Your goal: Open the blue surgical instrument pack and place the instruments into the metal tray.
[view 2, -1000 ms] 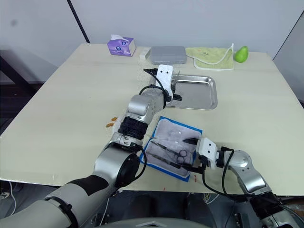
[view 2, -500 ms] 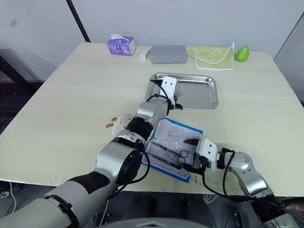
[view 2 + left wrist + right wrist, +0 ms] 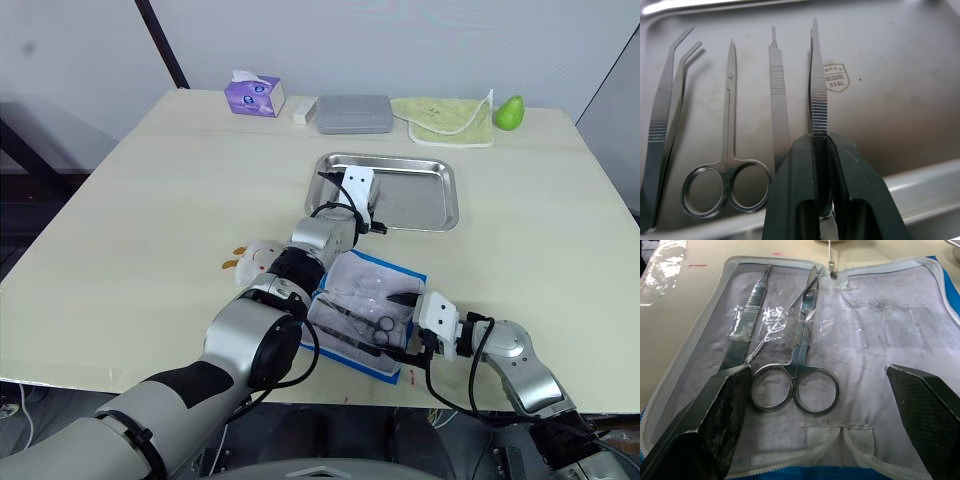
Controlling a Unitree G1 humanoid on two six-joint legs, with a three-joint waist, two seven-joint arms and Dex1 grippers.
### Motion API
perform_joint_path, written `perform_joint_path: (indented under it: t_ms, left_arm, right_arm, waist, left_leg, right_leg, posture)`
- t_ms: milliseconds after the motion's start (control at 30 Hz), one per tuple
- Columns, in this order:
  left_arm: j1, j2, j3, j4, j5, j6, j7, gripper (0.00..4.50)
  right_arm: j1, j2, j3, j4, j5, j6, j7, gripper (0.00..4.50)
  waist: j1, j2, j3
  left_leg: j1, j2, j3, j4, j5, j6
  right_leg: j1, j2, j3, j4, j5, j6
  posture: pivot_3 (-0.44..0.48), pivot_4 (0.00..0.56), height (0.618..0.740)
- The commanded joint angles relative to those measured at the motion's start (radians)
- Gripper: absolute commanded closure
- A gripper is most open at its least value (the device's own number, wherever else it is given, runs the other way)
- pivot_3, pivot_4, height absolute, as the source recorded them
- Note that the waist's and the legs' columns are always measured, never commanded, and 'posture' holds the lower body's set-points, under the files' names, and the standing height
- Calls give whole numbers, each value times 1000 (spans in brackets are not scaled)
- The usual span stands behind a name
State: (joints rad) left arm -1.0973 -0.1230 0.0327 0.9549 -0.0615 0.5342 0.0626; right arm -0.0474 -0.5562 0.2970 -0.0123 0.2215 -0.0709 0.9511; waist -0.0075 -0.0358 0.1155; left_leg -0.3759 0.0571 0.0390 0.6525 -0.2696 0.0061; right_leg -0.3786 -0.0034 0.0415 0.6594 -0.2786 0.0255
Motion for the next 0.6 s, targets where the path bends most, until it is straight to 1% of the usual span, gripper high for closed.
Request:
perform_joint_path:
  t_ms: [33, 133, 167, 233, 333, 433, 600]
  left_arm:
    - [-43, -6, 8, -4, 2, -22, 5, 4432]
    - [-44, -7, 13, -5, 0, -25, 12, 3180]
    - [-44, -7, 17, -11, -3, -29, 10, 2676]
    - [-40, -9, 19, -35, -9, -32, 3, 1984]
    - [-28, -11, 20, -76, -16, -28, -12, 1984]
    - [6, -11, 19, -174, -42, -9, -62, 1984]
    - [126, 17, -16, -445, -93, 17, -207, 1984]
  right_arm:
    - [53, -26, 61, 121, -100, 86, -1, 0]
    - [56, -27, 60, 120, -100, 85, -1, 0]
    - [57, -28, 60, 120, -100, 85, -1, 0]
    - [57, -28, 59, 125, -101, 81, 0, 0]
    - [57, -27, 59, 131, -102, 76, 0, 0]
    - [53, -25, 59, 139, -103, 73, 1, 0]
    - [52, -23, 60, 148, -104, 64, 2, 0]
  waist:
    - [0, 0, 0]
    - [0, 0, 0]
    - [0, 0, 0]
    - [0, 0, 0]
    - [0, 0, 0]
    - [-1, 0, 0]
    - [-3, 1, 0]
  left_leg:
    - [0, 0, 0, 0, 0, 0]
    - [0, 0, 0, 0, 0, 0]
    - [0, 0, 0, 0, 0, 0]
    - [0, 0, 0, 0, 0, 0]
    - [0, 0, 0, 0, 0, 0]
    - [0, 0, 0, 0, 0, 0]
    - [0, 0, 0, 0, 0, -1]
  right_leg:
    - [0, 0, 0, 0, 0, 0]
    - [0, 0, 0, 0, 0, 0]
    - [0, 0, 0, 0, 0, 0]
    - [0, 0, 0, 0, 0, 0]
    - [0, 0, 0, 0, 0, 0]
    - [0, 0, 0, 0, 0, 0]
    - [0, 0, 0, 0, 0, 0]
  posture:
    - [0, 150, 736]
    - [0, 150, 736]
    - [0, 150, 736]
    - [0, 150, 736]
    - [0, 150, 736]
    - [0, 150, 736]
    - [0, 150, 736]
